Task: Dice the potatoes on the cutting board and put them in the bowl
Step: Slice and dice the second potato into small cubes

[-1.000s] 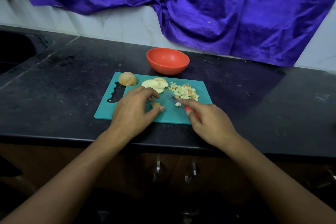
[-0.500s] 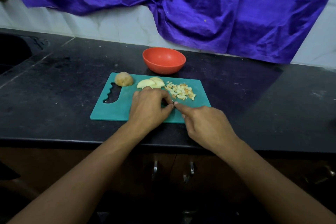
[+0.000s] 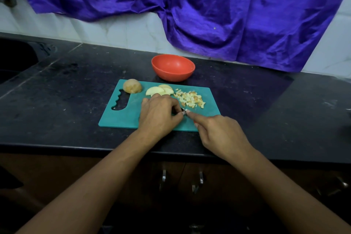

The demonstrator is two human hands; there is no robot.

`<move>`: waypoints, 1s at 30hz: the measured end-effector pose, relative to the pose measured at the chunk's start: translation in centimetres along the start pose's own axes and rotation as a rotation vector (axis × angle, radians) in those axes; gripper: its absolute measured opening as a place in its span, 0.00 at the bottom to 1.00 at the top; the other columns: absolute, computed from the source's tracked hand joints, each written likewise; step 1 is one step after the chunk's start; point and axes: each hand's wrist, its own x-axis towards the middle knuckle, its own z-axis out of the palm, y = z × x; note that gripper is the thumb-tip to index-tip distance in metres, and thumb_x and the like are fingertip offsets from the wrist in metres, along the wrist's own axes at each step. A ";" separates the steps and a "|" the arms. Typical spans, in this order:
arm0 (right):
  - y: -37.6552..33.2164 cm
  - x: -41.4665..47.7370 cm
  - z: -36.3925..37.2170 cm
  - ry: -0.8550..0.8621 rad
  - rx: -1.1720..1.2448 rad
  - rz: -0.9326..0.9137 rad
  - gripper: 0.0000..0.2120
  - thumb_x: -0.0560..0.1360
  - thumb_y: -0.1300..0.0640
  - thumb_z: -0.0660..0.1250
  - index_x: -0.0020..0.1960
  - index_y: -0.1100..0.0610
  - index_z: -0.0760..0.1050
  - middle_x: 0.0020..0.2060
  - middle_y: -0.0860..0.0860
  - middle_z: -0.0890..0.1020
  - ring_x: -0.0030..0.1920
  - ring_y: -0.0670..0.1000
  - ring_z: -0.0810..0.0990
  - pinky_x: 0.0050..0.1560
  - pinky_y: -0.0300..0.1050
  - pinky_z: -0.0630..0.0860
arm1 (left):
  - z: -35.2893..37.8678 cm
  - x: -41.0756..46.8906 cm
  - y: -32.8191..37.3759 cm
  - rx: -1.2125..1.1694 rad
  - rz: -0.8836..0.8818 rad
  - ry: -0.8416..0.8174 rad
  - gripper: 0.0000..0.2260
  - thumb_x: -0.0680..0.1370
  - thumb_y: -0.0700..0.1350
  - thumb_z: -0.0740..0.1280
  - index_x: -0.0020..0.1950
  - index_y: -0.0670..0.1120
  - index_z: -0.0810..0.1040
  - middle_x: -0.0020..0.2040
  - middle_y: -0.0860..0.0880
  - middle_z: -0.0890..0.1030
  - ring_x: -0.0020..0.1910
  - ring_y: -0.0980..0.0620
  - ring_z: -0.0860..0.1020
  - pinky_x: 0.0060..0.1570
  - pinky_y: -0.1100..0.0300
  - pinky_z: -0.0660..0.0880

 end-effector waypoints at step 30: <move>1.4 0.2 -1.0 -0.086 0.173 0.099 0.19 0.85 0.45 0.57 0.76 0.36 0.67 0.40 0.42 0.77 0.34 0.45 0.76 0.33 0.40 0.70 | -2.9 -1.5 -5.6 -0.231 0.005 -0.051 0.15 0.74 0.60 0.73 0.57 0.56 0.83 0.50 0.60 0.81 0.51 0.61 0.76 0.53 0.53 0.77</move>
